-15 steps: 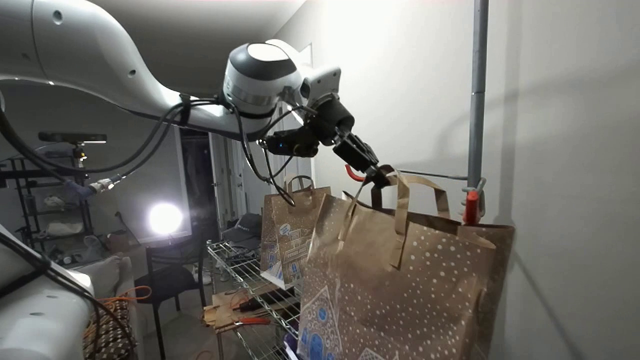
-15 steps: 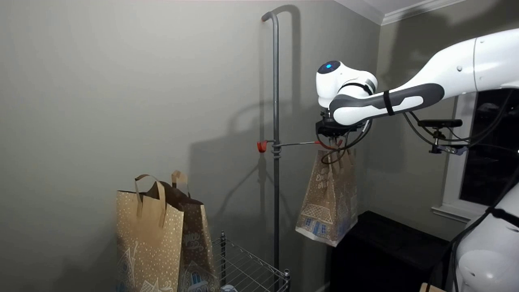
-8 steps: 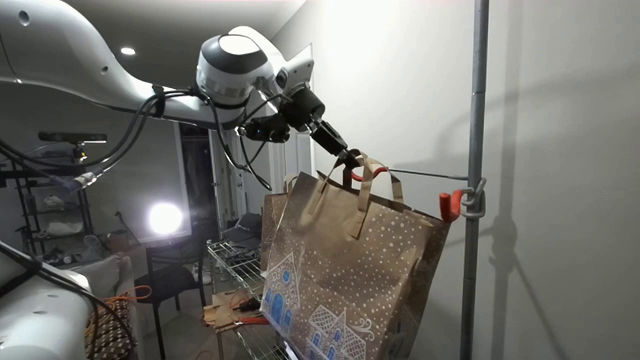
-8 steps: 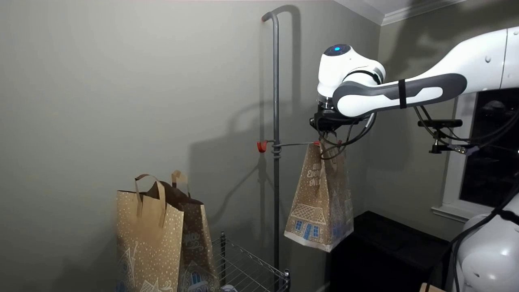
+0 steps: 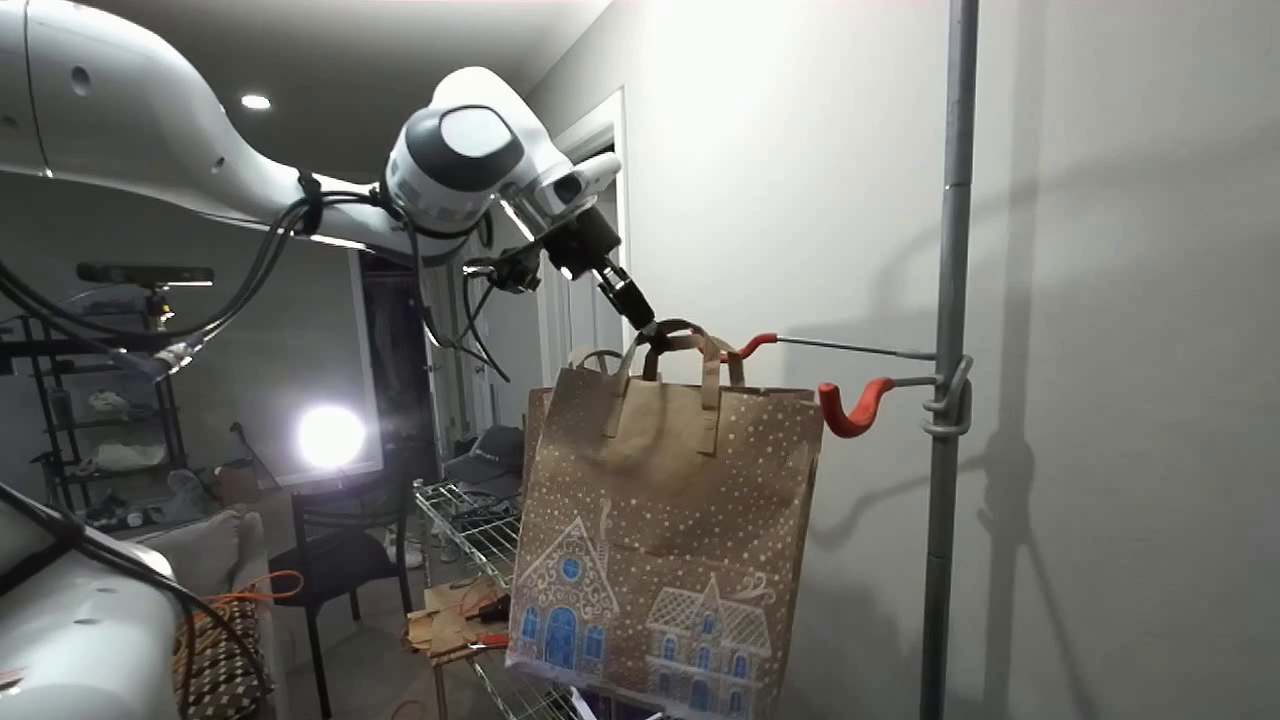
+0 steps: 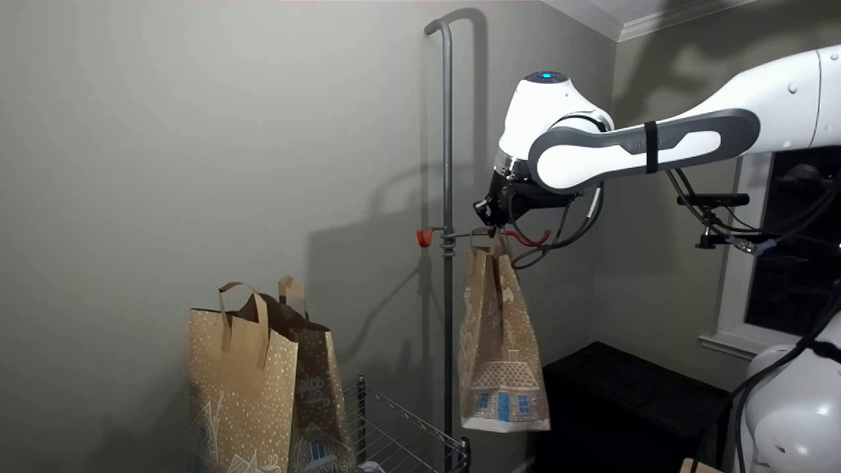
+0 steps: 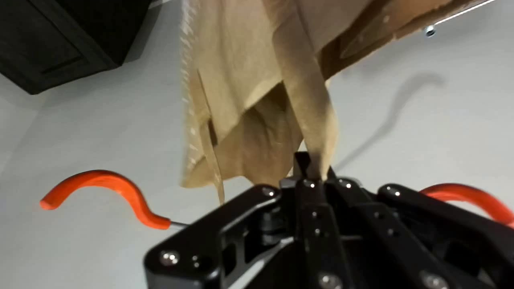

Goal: Move both paper bags from the hooks and place them on the top shelf of the rack

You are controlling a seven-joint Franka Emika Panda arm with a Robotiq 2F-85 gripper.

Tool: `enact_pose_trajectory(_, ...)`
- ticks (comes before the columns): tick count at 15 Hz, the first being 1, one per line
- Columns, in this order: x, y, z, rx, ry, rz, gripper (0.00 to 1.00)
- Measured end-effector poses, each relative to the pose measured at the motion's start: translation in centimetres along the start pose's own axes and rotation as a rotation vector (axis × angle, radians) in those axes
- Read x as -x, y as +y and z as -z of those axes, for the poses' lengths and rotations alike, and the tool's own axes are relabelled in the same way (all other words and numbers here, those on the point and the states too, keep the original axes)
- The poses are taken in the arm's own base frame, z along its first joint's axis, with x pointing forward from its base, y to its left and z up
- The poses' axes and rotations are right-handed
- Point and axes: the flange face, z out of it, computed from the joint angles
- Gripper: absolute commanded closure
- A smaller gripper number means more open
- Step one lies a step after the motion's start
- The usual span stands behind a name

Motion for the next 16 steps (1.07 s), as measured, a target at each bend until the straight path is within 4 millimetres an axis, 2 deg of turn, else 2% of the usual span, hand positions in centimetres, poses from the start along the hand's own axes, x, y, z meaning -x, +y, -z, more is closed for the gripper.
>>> enact_pose_trajectory(5, 1.9, -3.3, 0.7, -0.142, -0.082, 0.195, 0.99)
enact_pose_trajectory(9, 2.5, -6.0, 2.3, -0.242, -0.006, 0.336, 0.99)
enact_pose_trajectory(12, 3.1, -8.9, 3.4, -0.33, 0.059, 0.443, 0.99)
enact_pose_trajectory(16, 4.1, -13.5, 3.7, -0.436, 0.096, 0.604, 0.99)
